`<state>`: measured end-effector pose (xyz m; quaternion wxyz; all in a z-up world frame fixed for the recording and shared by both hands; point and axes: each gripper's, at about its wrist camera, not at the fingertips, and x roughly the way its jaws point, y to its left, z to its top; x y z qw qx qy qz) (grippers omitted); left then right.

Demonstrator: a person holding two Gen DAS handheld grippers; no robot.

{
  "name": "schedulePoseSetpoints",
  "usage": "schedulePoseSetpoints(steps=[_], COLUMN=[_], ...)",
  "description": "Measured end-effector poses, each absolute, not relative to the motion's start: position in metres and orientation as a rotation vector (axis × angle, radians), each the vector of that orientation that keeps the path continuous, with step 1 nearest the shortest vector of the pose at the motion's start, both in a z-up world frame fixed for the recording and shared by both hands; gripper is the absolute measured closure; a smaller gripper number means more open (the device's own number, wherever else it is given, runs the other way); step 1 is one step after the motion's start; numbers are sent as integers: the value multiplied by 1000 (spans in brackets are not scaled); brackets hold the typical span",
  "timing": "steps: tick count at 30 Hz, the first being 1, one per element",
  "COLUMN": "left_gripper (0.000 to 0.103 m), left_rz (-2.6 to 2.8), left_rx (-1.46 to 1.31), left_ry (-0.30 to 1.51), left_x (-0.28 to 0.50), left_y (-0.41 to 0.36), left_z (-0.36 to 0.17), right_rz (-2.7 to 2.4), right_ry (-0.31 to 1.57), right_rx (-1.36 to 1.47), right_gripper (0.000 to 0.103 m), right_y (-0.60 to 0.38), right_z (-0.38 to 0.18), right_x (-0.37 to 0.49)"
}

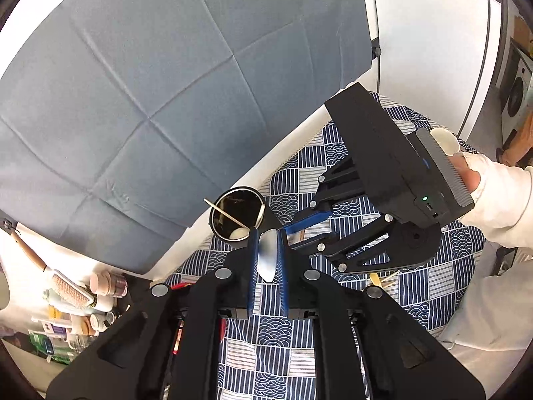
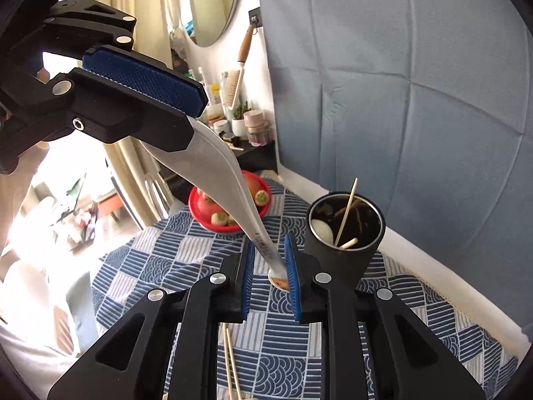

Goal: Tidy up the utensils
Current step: 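Lift the white spoon with both tools and carry it over the black cup, then lower the white spoon into the black cup and open both tools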

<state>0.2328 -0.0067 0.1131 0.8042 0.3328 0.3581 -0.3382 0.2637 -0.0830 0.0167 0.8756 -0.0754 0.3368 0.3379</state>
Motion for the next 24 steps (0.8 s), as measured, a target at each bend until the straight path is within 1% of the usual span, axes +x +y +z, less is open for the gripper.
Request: schedulePoseSetpoints(steps=[5,9,24], left_gripper=[90,89,89], left_rz=[-754,-792,-873], left_rx=[721,712,668], left_ry=[718,702,759], left_x=[251,266,333], left_y=[-9,-9,-9], left_z=[125,124,84], right_rz=[650,615,538], right_ry=[682,680,780], right_rx=[-169,-162,-86], right_gripper=[87,87,87], right_y=[-79,-79,-78], right_z=[30,30,-15], right_x=[286,304,359])
